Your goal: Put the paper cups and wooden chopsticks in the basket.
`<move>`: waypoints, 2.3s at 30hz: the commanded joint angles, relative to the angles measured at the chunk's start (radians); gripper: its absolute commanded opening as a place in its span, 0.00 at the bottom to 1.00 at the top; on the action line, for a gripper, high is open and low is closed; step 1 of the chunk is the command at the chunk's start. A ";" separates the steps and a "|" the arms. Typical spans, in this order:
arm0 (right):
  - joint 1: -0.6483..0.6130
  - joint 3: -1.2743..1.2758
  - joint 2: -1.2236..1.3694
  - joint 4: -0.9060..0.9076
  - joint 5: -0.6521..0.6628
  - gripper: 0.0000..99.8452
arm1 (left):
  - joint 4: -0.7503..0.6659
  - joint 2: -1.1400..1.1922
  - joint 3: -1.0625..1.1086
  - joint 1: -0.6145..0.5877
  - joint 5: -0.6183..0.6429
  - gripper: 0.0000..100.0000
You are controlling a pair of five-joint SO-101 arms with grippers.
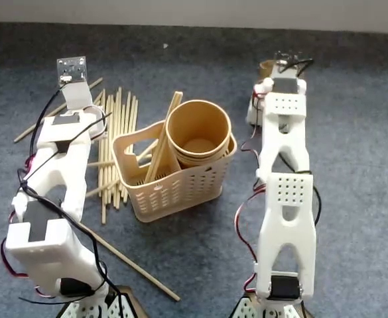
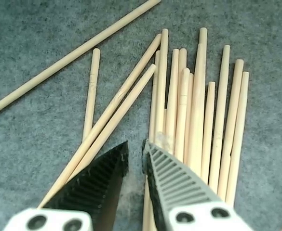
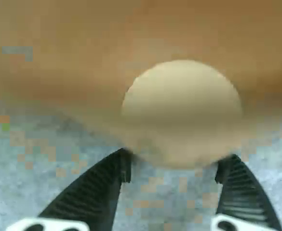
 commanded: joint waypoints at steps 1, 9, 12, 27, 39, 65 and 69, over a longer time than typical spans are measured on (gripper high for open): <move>-0.013 -0.008 -0.044 0.071 0.043 0.29 | -0.014 -0.004 -0.035 0.027 -0.009 0.09; 0.081 -0.211 -0.035 0.229 0.044 0.29 | -0.014 -0.004 -0.036 0.027 -0.009 0.09; 0.134 -0.291 -0.044 0.229 0.041 0.29 | -0.014 -0.004 -0.036 0.027 -0.009 0.09; 0.110 -0.461 0.082 -0.128 -0.133 0.29 | -0.014 -0.004 -0.031 0.027 -0.009 0.09; 0.114 -0.476 0.182 -0.162 -0.140 0.29 | -0.014 -0.004 -0.031 0.027 -0.009 0.09; -0.012 -0.475 0.153 -0.469 -0.311 0.29 | -0.014 -0.002 -0.031 0.028 -0.009 0.09; 0.002 -0.483 0.180 -0.245 -0.308 0.29 | -0.014 -0.002 -0.035 0.038 -0.009 0.09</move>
